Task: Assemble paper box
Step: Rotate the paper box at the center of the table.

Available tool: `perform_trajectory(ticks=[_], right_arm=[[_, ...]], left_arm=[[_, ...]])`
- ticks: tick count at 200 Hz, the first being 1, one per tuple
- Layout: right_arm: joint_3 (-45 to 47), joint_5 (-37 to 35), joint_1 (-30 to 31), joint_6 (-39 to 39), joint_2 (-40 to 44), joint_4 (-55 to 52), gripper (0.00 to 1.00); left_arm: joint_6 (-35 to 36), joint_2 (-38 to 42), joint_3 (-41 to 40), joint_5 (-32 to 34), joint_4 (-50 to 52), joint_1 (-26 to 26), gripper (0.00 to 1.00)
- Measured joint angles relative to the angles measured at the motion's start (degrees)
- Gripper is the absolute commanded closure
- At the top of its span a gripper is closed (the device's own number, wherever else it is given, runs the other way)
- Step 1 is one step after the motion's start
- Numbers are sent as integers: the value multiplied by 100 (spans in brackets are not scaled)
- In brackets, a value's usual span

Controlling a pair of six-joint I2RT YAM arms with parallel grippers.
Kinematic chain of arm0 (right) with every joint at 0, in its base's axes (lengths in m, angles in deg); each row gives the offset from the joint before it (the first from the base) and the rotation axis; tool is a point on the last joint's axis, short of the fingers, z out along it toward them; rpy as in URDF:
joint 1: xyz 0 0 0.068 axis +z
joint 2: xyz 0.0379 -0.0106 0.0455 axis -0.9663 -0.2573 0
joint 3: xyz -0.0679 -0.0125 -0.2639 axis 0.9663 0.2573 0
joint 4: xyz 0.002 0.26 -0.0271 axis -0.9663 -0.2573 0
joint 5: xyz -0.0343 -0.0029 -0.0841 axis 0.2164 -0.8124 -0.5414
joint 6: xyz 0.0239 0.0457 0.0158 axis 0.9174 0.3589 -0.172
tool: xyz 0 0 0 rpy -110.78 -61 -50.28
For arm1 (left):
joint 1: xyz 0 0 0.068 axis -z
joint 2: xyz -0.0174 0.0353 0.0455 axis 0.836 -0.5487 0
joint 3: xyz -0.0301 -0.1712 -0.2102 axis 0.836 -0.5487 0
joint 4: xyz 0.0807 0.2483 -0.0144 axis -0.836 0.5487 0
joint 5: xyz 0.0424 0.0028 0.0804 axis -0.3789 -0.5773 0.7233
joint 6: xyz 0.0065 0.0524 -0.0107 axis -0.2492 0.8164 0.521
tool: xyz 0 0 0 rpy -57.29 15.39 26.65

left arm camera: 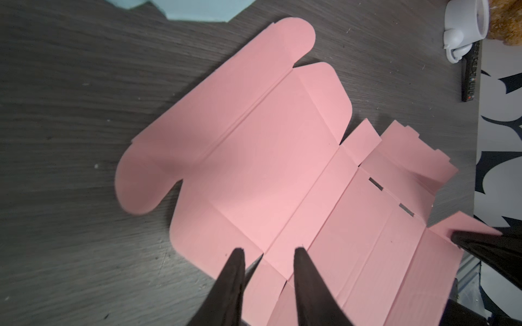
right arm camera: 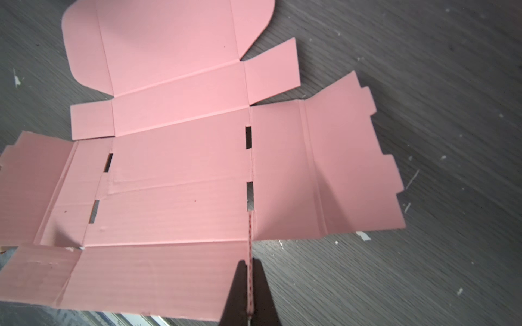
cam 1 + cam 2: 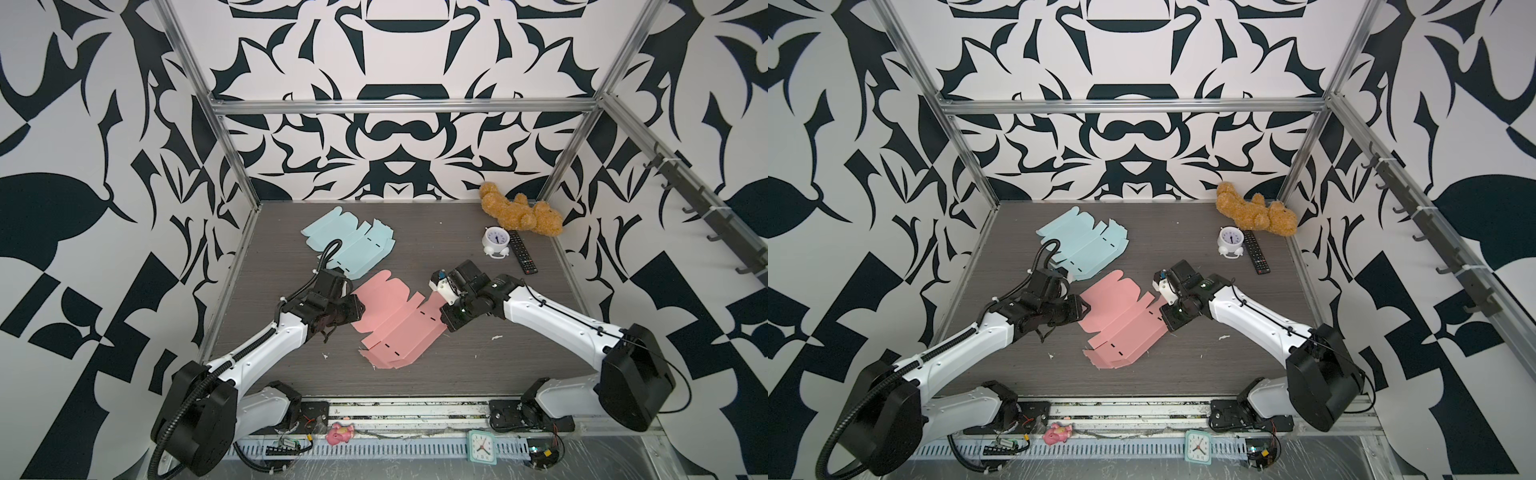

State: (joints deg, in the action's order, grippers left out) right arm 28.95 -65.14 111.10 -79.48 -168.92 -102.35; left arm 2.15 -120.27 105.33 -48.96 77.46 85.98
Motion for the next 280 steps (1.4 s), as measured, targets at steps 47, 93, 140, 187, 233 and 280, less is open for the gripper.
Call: perform_trajectory(ticks=[47, 93, 140, 187, 233, 280], right_arm=[[-863, -59, -7, -492, -1062, -28, 99], [-1250, -332, -179, -529, -1659, -79, 80], [-1102, -601, -446, -109, -1204, 11, 39], [-236, -310, -444, 599, -76, 321, 35], [835, 341, -444, 1405, 389, 776, 35], [1329, 732, -444, 1939, 393, 1244, 31]], left_arm=[[-70, 28, -232, -46, -7, 0, 67], [-133, 66, -407, -50, -46, 0, 67], [-142, 295, -461, -50, -22, 0, 67], [-160, 358, -625, -111, 44, 0, 81], [-240, 535, -734, -157, 175, 210, 93], [-544, 800, -955, -61, 328, 833, 100]])
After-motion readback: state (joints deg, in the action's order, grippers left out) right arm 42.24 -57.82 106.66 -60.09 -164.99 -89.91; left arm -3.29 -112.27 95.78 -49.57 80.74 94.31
